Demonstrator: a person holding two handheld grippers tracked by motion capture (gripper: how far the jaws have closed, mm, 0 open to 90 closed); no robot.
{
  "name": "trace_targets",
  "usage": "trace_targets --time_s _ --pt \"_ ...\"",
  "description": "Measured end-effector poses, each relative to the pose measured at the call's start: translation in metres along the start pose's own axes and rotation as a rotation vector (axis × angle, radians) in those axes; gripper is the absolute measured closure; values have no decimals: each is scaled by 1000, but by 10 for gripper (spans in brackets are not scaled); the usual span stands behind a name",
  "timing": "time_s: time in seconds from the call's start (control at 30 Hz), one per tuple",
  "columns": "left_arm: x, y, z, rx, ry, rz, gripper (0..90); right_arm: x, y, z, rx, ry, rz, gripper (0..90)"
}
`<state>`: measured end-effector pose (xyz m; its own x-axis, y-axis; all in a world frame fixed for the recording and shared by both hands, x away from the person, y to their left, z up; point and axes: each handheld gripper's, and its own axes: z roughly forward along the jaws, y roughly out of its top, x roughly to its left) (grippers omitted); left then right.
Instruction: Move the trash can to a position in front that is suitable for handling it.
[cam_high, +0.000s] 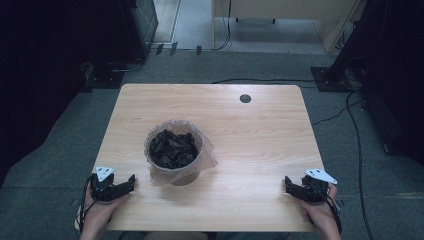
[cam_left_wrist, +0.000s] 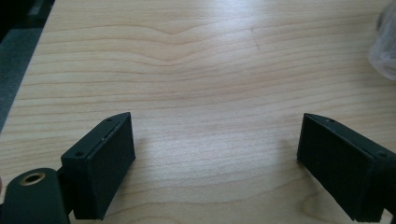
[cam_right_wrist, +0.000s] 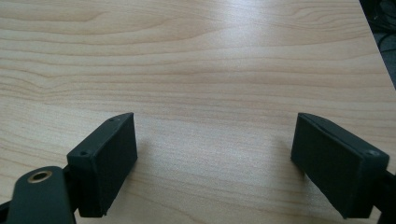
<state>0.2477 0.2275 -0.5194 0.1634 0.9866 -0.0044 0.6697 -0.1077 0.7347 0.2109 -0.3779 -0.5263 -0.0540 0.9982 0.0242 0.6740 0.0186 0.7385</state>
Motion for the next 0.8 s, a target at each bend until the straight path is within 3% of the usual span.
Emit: trace_targets --time_s 0.13,0.23,0.4,0.57,0.63,0.8 --pt "-2 0 0 -1 8 3 112 1 0 0 2 13 -11 138" --pt "-1 1 0 -14 24 -13 163 1 0 0 3 17 -13 138" --pt "1 3 -3 -49 12 -109 414 1 0 0 4 18 -15 138" --pt "-12 16 -12 -121 12 -141 472 2 1 1 2 15 -11 140" --pt "-18 24 -15 -152 -7 -156 510 2 1 1 2 15 -11 141" --pt "-39 40 -16 -190 -41 -141 549 2 1 1 2 14 -10 142"
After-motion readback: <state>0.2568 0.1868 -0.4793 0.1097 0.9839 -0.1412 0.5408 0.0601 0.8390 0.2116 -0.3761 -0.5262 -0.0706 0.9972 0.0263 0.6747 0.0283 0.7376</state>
